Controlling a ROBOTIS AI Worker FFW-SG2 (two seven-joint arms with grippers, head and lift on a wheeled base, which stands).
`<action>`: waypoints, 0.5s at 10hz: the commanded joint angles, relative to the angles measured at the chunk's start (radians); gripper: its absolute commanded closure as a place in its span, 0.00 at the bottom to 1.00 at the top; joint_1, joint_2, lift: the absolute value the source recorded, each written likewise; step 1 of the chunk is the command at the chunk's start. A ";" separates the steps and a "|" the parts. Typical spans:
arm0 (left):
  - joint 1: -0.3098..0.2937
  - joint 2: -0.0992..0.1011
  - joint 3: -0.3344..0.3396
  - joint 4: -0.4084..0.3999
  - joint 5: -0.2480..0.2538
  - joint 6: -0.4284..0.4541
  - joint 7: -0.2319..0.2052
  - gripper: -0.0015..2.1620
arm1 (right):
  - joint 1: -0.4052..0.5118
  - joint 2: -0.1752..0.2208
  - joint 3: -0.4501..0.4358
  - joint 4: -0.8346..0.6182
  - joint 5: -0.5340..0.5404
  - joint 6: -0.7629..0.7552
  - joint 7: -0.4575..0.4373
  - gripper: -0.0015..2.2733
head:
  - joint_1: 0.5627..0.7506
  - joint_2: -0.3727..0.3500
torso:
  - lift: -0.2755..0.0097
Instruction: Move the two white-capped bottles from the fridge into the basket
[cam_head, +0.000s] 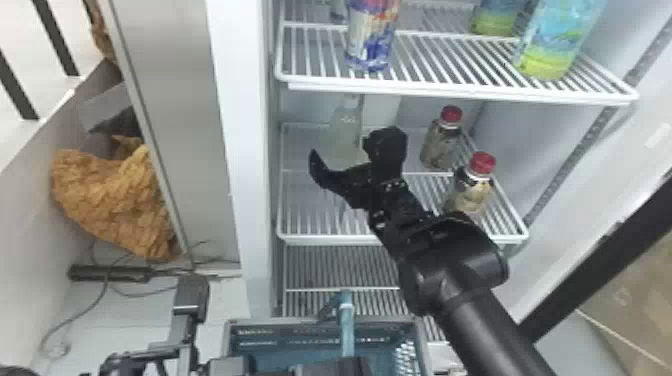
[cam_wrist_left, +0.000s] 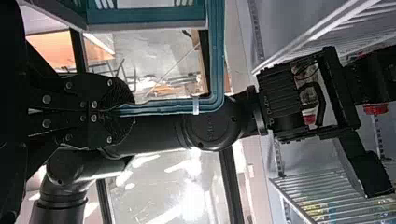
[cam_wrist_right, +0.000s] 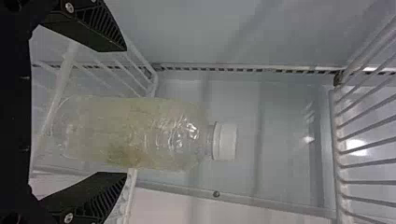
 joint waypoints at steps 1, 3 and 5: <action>0.000 -0.001 -0.002 -0.001 0.001 0.001 0.000 0.53 | -0.018 0.000 0.002 0.020 0.010 -0.002 -0.013 0.04 | 0.70 0.32 | 0.05; -0.002 -0.001 -0.008 0.002 0.003 -0.004 0.001 0.53 | -0.050 0.000 0.006 0.069 0.012 -0.037 -0.024 0.04 | 0.70 0.31 | 0.05; -0.002 -0.001 -0.008 0.002 0.005 -0.004 0.001 0.53 | -0.070 0.001 0.010 0.091 0.006 -0.037 -0.035 0.04 | 0.70 0.30 | 0.05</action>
